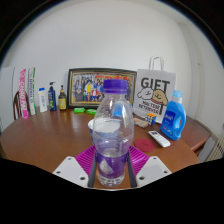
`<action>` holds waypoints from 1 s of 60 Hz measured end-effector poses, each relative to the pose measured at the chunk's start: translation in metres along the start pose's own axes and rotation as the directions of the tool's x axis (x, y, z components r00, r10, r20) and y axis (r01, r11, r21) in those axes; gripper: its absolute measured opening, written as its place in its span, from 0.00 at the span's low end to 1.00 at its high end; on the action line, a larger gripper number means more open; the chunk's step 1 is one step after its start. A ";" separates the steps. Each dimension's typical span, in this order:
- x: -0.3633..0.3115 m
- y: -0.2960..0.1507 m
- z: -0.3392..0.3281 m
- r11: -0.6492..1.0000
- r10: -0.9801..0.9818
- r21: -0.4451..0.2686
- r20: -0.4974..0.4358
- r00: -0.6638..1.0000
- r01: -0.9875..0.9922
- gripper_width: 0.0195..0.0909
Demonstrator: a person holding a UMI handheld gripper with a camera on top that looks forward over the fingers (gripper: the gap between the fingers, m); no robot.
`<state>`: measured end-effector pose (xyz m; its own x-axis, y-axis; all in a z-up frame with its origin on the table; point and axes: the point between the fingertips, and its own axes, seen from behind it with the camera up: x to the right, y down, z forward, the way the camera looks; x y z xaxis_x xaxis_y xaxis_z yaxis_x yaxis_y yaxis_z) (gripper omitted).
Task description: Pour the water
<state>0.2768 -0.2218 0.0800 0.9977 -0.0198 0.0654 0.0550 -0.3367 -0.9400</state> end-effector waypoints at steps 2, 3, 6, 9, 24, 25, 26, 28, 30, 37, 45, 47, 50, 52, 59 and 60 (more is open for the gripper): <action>0.001 0.000 0.000 1.000 0.001 0.001 -0.002 1.000 -0.001 0.38; 0.001 0.000 0.000 1.000 0.002 0.000 -0.001 1.000 -0.002 0.35; 0.004 0.002 -0.002 1.000 0.012 -0.009 0.003 1.000 -0.012 0.28; 0.007 0.001 -0.002 1.000 0.013 -0.015 -0.017 1.000 -0.013 0.22; 0.057 -0.043 -0.005 0.972 -0.236 -0.030 -0.119 0.964 0.234 0.19; 0.066 -0.047 -0.003 0.964 -0.266 -0.033 -0.125 0.956 0.264 0.20; 0.070 -0.052 -0.002 0.954 -0.300 -0.046 -0.142 0.943 0.297 0.19; 0.083 -0.061 0.001 0.928 -0.372 -0.065 -0.169 0.913 0.366 0.20; 0.096 -0.070 0.005 0.896 -0.444 -0.085 -0.196 0.874 0.436 0.19; 0.134 -0.097 0.023 0.723 -0.690 -0.179 -0.242 0.682 0.668 0.19; 0.157 -0.120 0.046 0.492 -0.868 -0.270 -0.231 0.440 0.828 0.20; 0.154 -0.123 0.049 0.423 -0.903 -0.287 -0.219 0.371 0.860 0.20; 0.151 -0.129 0.056 0.304 -0.946 -0.295 -0.206 0.251 0.906 0.20; 0.147 -0.132 0.061 0.212 -0.969 -0.297 -0.191 0.159 0.931 0.20; 0.140 -0.137 0.078 -0.076 -0.981 -0.305 -0.150 -0.126 0.949 0.19; 0.139 -0.136 0.079 -0.102 -0.978 -0.308 -0.144 -0.152 0.946 0.19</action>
<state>0.4115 -0.1040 0.1905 -0.2116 0.1970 0.9573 0.9255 -0.2745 0.2611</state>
